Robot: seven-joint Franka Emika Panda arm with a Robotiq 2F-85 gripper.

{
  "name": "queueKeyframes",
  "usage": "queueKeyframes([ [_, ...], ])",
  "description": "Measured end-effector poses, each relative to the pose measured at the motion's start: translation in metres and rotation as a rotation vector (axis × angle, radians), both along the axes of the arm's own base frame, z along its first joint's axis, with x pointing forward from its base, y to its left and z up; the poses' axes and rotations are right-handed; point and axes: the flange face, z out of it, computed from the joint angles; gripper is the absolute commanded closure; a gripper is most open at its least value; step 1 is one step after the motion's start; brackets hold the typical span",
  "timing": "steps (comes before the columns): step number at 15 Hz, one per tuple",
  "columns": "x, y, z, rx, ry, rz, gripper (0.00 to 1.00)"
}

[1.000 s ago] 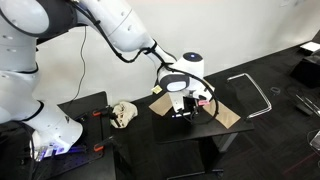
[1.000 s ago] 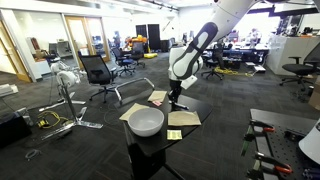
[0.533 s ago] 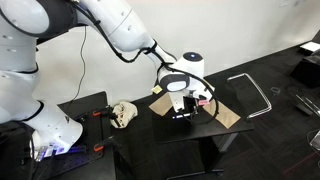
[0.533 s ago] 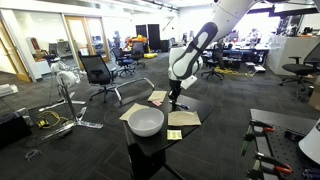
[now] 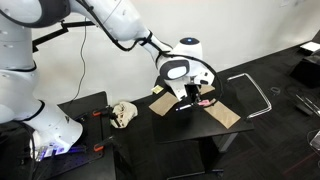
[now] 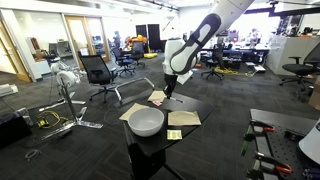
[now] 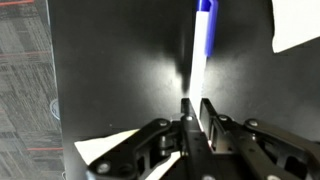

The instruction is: Pick up the pen from the table and put it in the grey bowl.

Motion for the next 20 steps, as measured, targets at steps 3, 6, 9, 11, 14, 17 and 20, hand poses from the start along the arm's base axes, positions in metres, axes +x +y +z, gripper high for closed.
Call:
queueKeyframes([
  [3,0.006,0.020,0.037,-0.024,-0.043,0.057,0.97],
  [6,0.011,0.049,0.076,-0.038,-0.069,0.122,0.97],
  [9,0.013,0.072,0.092,-0.032,-0.083,0.183,0.97],
  [11,0.015,0.093,0.102,-0.027,-0.094,0.249,0.97],
  [14,0.016,0.124,0.108,-0.019,-0.102,0.355,0.97],
  [17,0.016,0.149,0.109,-0.001,-0.105,0.464,0.97],
  [20,0.015,0.167,0.109,0.026,-0.110,0.559,0.97],
])
